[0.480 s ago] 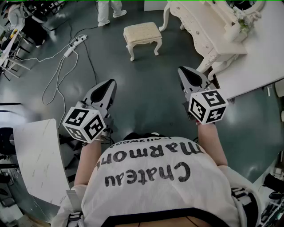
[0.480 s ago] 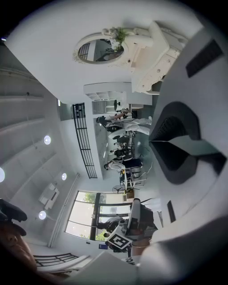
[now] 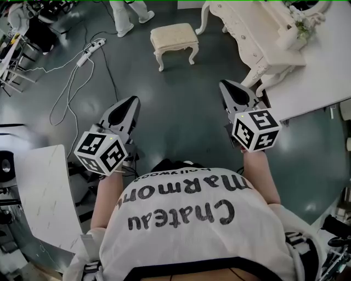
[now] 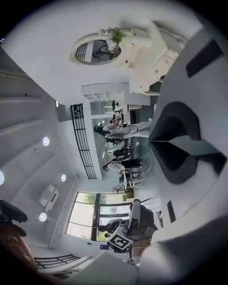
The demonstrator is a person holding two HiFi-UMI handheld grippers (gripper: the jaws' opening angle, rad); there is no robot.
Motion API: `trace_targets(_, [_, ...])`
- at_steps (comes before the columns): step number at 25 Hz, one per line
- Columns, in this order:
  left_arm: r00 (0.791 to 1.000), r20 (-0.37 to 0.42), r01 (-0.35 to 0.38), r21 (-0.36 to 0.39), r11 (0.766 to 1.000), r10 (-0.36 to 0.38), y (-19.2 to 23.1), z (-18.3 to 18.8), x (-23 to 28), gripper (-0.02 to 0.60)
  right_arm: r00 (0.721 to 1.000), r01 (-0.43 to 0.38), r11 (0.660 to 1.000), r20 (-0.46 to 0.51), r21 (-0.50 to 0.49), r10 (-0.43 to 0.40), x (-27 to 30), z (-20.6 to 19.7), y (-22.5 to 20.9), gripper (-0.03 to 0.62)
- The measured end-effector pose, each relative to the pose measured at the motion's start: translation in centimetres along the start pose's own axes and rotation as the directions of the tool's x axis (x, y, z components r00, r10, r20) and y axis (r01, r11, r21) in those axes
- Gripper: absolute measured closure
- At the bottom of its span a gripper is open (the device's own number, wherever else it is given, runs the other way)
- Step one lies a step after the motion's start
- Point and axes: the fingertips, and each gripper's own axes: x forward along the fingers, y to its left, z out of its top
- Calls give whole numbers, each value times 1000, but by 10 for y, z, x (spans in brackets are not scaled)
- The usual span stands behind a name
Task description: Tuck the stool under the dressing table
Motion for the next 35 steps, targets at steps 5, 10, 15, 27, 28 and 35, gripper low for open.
trace_targets(5, [1000,10,-18,-22,1000,19,-6,-8,13,560,999,-29,998,33,50,27,-8,-2,-21,568])
trace_targets(10, [998,35,-41,-49,998,43,-18,-11,31,558,998,-54,995,45,78,51,-12,-4,-52,568])
trace_targets(15, [999,8,-43,-45,998,43,-32,-22,49,558,996,-85,988,36,127,81,-7,-17,-69,568])
trace_targets(27, [999,-32,10,-37,999,-11,3,-11,124,558,998,-55,979,19,195,52,50,-19,-115,568])
trace_targets(28, [999,-33,18,-39,999,-19,10,-7,134,559,999,-48,978,16,202,46,59,-17,-120,568])
trace_targets(35, [996,-50,70,-35,997,-72,73,35,209,558,1000,-23,972,23,235,19,142,21,-152,568])
